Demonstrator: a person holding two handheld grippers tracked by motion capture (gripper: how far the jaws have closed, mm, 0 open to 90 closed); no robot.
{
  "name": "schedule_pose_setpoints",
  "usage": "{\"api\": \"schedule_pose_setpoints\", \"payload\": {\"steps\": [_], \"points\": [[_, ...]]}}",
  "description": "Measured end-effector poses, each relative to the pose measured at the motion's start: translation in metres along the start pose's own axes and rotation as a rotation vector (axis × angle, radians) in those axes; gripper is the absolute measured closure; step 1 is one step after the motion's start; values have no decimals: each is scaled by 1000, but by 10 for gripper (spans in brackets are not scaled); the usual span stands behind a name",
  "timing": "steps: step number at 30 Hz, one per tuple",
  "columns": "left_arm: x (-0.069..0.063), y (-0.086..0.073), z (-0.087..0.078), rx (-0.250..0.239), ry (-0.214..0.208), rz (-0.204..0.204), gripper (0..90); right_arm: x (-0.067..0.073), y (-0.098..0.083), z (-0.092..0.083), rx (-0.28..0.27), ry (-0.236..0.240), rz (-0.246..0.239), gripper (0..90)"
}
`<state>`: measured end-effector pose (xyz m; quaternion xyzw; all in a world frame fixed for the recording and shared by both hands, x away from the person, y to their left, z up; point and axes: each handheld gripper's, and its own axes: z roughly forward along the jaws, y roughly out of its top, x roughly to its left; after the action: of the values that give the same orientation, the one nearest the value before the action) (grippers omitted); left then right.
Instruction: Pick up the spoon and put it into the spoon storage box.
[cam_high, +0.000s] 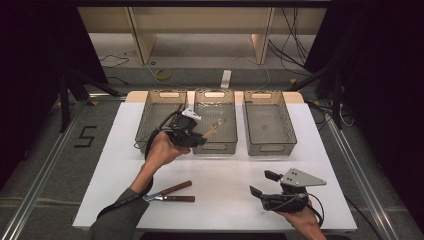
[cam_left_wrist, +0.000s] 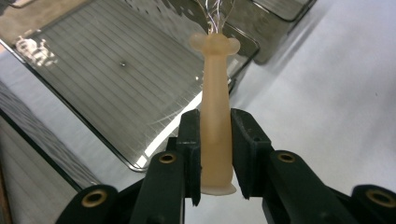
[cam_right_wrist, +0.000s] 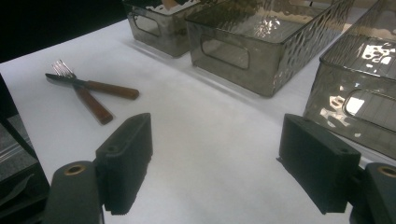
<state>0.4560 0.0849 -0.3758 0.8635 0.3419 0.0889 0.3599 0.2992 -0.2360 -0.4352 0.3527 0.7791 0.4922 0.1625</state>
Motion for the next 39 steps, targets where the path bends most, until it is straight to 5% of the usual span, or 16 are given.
{"api": "schedule_pose_setpoints", "payload": {"steps": [15,26,39], "points": [[22,16,11,-36,33,-86,737,-1,0,1,-2,4,6,265],[28,31,23,-39,57,-105,737,-1,0,1,-3,6,2,265],[37,31,37,-28,58,-157,736,-1,0,1,-6,5,3,265]]}}
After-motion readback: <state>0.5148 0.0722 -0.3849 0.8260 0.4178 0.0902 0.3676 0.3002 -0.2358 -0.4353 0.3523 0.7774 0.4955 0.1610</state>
